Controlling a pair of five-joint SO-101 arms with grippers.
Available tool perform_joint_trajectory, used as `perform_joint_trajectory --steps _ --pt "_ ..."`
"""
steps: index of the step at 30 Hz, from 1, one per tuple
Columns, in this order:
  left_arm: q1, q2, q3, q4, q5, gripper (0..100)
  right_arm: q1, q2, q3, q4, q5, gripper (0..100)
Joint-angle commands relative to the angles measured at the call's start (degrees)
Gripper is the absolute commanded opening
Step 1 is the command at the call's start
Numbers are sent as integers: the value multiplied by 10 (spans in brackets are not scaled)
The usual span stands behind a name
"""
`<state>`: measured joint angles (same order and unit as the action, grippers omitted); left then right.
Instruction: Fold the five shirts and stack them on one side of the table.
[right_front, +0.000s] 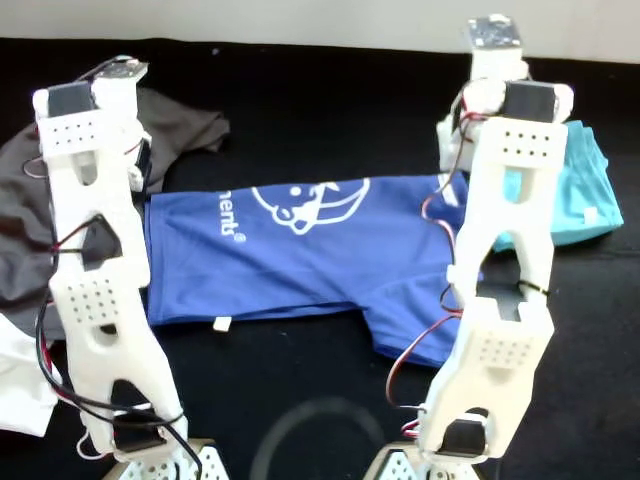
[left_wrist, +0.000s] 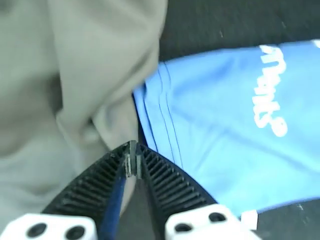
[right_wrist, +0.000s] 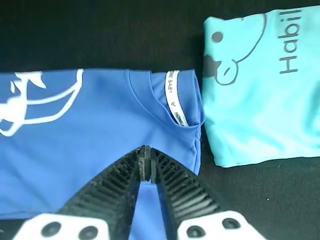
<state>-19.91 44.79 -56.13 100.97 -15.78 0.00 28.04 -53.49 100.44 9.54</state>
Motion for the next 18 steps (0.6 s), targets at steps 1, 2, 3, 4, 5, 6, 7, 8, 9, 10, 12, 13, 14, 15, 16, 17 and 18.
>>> perform_joint_trajectory --steps 1,2,3,4,5,6,7,8,9,10,12,13,14,15,16,17,18 --pt "26 -132 120 5 -1 9 -16 -65 -26 7 -18 5" --pt "29 -159 158 4 -1 9 -20 -84 -16 7 -18 5" --pt "34 -183 194 4 -1 9 -22 -106 -3 7 -18 5" --pt "36 -209 230 4 -1 9 -29 -130 19 7 -18 5" --pt "38 -233 267 2 -2 9 -34 -156 48 7 -18 5" --pt "40 -257 305 -6 -2 9 -38 -182 86 7 -18 5" --pt "40 -281 346 -18 -2 9 -48 -205 129 7 -17 5" --pt "41 -306 390 -38 -2 9 -58 -230 177 7 -17 5" --pt "41 -332 436 -62 -2 9 -68 -253 228 7 -17 5" --pt "41 -358 487 -90 -2 9 -80 -276 283 7 -16 5" --pt "41 -411 590 -149 -4 9 -100 -320 382 4 -15 5" --pt "41 -436 641 -177 -4 9 -108 -342 425 3 -14 5" --pt "41 -461 695 -205 -4 9 -115 -363 468 -2 -14 5" --pt "41 -484 742 -229 -4 9 -121 -383 507 -13 -14 5" --pt "41 -503 787 -253 -4 9 -125 -406 551 -25 -14 5" --pt "41 -522 828 -278 -4 9 -130 -428 593 -42 -14 5" --pt "41 -538 864 -302 -4 9 -133 -449 640 -64 -13 5"
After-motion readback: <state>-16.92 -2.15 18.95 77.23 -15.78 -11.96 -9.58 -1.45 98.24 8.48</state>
